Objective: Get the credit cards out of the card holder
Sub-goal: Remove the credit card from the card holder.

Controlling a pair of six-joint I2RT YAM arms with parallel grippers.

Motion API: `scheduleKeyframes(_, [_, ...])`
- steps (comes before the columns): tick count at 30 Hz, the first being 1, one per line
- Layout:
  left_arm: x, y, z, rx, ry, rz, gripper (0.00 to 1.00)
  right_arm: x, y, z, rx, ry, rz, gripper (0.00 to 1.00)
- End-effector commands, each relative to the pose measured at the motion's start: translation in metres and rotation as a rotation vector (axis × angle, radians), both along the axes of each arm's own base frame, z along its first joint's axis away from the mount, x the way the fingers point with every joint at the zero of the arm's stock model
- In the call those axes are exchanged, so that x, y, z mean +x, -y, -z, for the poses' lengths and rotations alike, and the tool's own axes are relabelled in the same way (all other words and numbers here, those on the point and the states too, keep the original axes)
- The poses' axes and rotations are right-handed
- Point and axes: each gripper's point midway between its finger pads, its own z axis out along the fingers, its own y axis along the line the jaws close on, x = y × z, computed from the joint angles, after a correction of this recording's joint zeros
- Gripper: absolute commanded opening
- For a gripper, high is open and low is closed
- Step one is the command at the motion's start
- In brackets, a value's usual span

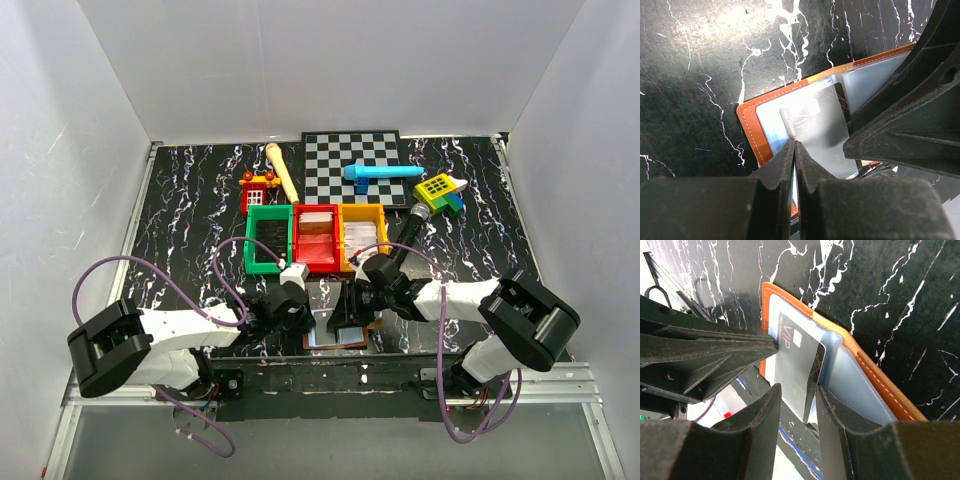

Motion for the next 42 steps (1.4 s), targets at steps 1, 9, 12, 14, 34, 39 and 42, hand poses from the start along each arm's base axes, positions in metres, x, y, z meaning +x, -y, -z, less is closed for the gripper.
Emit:
scheduleKeyframes(1, [-0.005, -0.005, 0.009, 0.034, -0.02, 0.012, 0.02, 0.01, -0.013, -0.015, 0.056, 0.033, -0.003, 0.42])
scheduleKeyframes(9, [-0.006, -0.007, 0.011, 0.039, -0.023, 0.011, 0.02, 0.01, -0.017, -0.019, 0.078, 0.03, -0.007, 0.41])
scheduleKeyframes(12, [-0.006, -0.007, 0.013, 0.044, -0.026, 0.011, 0.01, 0.01, -0.017, -0.022, 0.086, 0.034, -0.007, 0.41])
scheduleKeyframes(14, [-0.007, -0.008, 0.014, 0.047, -0.026, 0.013, 0.0, 0.009, -0.016, -0.022, 0.092, 0.038, -0.006, 0.41])
scheduleKeyframes(34, [-0.008, -0.009, 0.014, 0.033, -0.023, 0.01, 0.0, 0.007, -0.021, -0.035, 0.21, 0.028, 0.026, 0.41])
scheduleKeyframes(39, [-0.008, -0.008, 0.015, 0.027, -0.021, 0.021, 0.0, 0.007, -0.023, -0.039, 0.235, 0.026, 0.019, 0.41])
scheduleKeyframes(42, [-0.008, -0.005, 0.014, 0.016, -0.015, 0.035, 0.0, 0.007, -0.026, -0.043, 0.259, 0.03, 0.013, 0.41])
